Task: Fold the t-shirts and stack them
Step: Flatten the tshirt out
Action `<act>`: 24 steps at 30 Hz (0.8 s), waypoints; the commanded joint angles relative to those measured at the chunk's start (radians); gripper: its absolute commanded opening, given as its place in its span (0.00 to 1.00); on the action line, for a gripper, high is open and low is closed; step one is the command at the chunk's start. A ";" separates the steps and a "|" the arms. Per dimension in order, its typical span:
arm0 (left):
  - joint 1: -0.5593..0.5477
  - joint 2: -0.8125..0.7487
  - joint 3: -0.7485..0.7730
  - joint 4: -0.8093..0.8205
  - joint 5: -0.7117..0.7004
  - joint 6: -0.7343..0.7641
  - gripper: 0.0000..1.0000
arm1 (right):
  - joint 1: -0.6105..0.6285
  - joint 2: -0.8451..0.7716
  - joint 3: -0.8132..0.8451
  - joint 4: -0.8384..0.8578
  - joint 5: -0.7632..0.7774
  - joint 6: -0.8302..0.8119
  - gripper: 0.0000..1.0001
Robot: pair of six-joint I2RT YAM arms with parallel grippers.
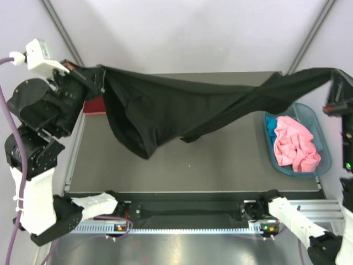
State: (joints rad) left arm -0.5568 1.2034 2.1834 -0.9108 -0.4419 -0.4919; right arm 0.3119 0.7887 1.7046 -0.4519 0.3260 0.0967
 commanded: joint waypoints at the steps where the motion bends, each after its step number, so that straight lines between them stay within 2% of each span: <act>1: 0.001 -0.014 -0.083 -0.115 0.083 -0.049 0.00 | -0.007 -0.035 0.015 -0.005 -0.050 -0.014 0.00; 5: 0.001 -0.037 -0.298 -0.126 0.163 -0.092 0.00 | -0.007 -0.051 -0.031 -0.105 -0.084 -0.006 0.00; 8: 0.012 -0.068 -0.604 -0.062 0.167 -0.112 0.00 | -0.007 -0.080 -0.178 -0.126 -0.102 0.023 0.00; 9: 0.024 -0.076 -0.661 -0.042 0.204 -0.116 0.00 | -0.007 -0.097 -0.222 -0.125 -0.105 0.034 0.00; 11: 0.093 -0.067 -0.764 0.032 0.268 -0.116 0.00 | -0.007 -0.106 -0.350 -0.104 -0.101 0.076 0.00; 13: 0.158 -0.029 -0.908 0.151 0.420 -0.099 0.00 | -0.007 -0.109 -0.474 -0.071 -0.085 0.127 0.00; 14: 0.232 -0.007 -0.991 0.199 0.487 -0.082 0.00 | -0.007 -0.103 -0.505 -0.068 -0.012 0.158 0.00; 15: 0.274 0.048 -1.020 0.240 0.550 -0.082 0.00 | -0.007 -0.073 -0.531 -0.059 0.011 0.185 0.00; 16: 0.308 0.080 -1.039 0.319 0.704 -0.086 0.00 | -0.007 -0.057 -0.581 -0.042 0.016 0.211 0.00; 17: 0.352 0.114 -1.051 0.357 0.762 -0.085 0.00 | -0.008 -0.039 -0.606 -0.019 0.010 0.224 0.00; 20: 0.362 0.252 -0.987 0.401 0.802 -0.065 0.00 | -0.007 0.029 -0.668 0.056 -0.014 0.244 0.00; 24: 0.373 0.469 -0.870 0.414 0.839 -0.048 0.00 | -0.010 0.105 -0.662 0.102 0.040 0.219 0.00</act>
State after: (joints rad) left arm -0.1902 1.5814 1.2102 -0.6273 0.2810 -0.5678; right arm 0.3111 0.8852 1.0077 -0.4885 0.3016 0.3000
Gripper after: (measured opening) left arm 0.012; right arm 0.007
